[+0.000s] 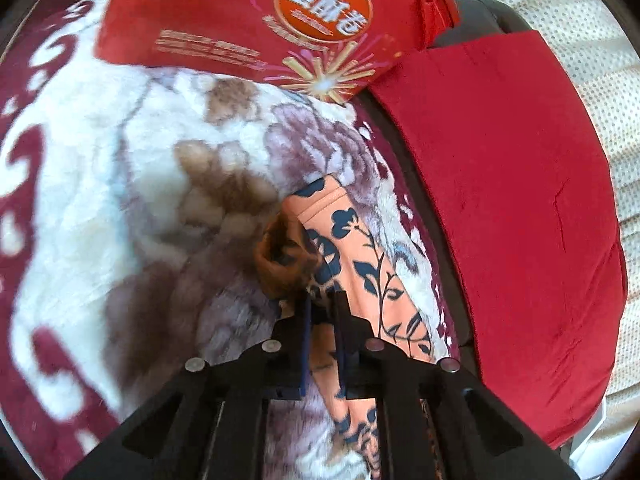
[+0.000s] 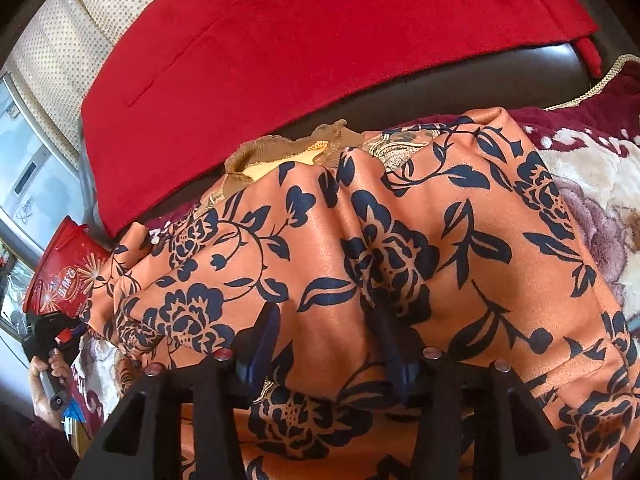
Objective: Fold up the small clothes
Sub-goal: 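Fold the sleeve across the blouse front with the left gripper and release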
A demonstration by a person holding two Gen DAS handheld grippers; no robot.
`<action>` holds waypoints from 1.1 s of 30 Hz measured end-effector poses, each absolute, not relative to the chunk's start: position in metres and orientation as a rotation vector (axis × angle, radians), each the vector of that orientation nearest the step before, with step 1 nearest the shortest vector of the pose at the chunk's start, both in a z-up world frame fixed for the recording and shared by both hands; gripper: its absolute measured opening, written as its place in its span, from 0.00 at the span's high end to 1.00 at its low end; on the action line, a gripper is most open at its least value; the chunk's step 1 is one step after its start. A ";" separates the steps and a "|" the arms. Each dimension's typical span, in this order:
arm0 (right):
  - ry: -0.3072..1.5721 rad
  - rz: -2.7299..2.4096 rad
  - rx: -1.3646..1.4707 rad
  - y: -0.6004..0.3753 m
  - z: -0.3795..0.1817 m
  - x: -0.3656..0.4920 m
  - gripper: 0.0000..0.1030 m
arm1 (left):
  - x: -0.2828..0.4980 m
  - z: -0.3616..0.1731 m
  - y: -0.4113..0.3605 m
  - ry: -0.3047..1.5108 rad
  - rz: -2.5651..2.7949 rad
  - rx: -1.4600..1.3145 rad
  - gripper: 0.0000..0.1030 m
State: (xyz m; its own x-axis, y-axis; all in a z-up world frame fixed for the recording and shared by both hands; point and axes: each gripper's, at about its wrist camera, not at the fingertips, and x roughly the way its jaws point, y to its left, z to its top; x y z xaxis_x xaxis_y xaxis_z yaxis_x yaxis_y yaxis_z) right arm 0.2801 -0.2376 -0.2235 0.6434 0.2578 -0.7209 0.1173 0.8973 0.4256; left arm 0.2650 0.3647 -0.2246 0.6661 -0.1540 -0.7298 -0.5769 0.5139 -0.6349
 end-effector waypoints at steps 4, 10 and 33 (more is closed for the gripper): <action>0.875 0.081 0.464 -0.238 -0.224 0.280 0.49 | 0.258 -0.229 0.366 0.842 0.308 -1.054 0.39; 0.872 0.079 0.463 -0.239 -0.222 0.277 0.49 | 0.286 -0.234 0.362 0.815 0.305 -0.958 0.44; 0.762 0.071 0.591 -0.281 -0.196 0.255 0.49 | 0.202 0.052 0.128 0.276 -0.312 -0.403 0.94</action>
